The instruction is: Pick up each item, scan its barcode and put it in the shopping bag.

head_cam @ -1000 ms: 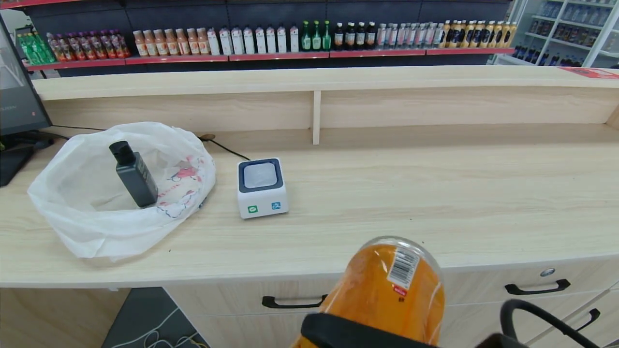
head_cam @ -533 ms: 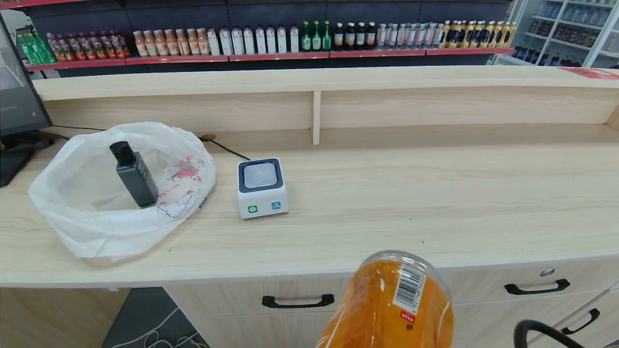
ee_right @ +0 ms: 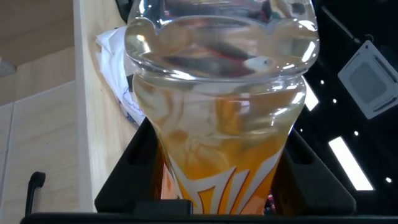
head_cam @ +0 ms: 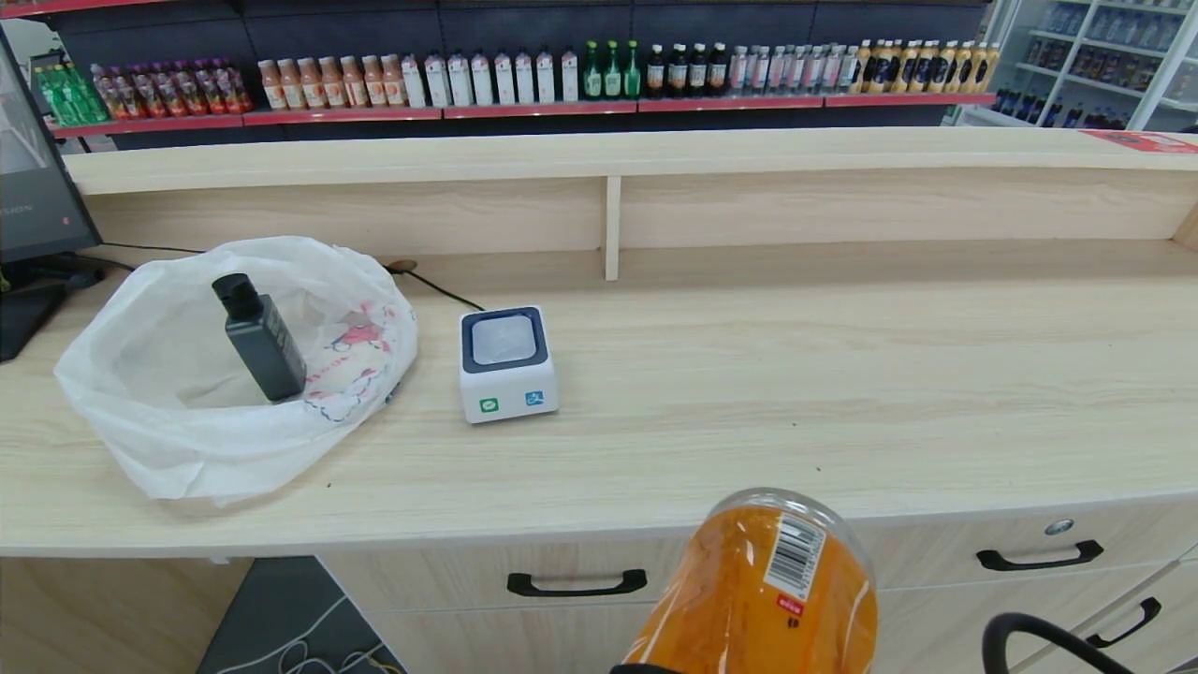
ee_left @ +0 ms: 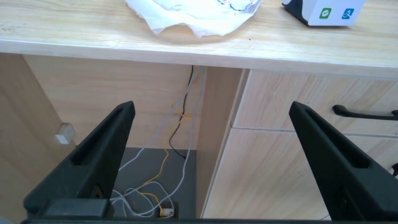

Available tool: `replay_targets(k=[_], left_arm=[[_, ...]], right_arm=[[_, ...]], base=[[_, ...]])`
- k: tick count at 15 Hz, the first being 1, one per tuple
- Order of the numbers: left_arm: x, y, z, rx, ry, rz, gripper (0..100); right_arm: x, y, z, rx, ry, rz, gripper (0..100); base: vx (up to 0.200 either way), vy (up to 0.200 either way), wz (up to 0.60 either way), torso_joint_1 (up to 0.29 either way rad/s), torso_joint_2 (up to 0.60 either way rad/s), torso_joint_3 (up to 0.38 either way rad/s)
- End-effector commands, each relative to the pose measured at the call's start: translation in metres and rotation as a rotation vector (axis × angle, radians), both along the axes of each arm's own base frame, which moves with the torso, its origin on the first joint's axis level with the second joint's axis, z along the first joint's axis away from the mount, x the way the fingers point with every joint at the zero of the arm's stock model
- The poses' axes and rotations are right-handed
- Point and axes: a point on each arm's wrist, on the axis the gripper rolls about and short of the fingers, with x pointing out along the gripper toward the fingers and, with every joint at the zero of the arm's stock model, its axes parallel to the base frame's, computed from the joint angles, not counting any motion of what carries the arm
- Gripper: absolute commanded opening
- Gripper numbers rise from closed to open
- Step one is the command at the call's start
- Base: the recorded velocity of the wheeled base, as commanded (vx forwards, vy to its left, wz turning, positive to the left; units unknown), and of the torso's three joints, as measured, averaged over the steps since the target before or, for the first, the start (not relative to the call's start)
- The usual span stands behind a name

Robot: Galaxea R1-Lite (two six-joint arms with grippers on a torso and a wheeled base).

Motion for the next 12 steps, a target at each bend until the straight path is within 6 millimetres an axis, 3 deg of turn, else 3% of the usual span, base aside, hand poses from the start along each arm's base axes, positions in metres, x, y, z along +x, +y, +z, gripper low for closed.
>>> replay_targets(k=[1, 12], left_arm=[[0.0000, 0.0000, 0.0000, 0.000, 0.000, 0.001, 100], [0.0000, 0.0000, 0.0000, 0.000, 0.000, 0.001, 100]], right_arm=[[0.0008, 0.0004, -0.0006, 0.001, 0.006, -0.001, 0], [0.0098, -0.0045, 0.0053, 0.070, 0.101, -0.010, 0]], base=[[0.000, 0.000, 0.00, 0.000, 0.00, 0.000], [0.000, 0.000, 0.00, 0.000, 0.00, 0.000]])
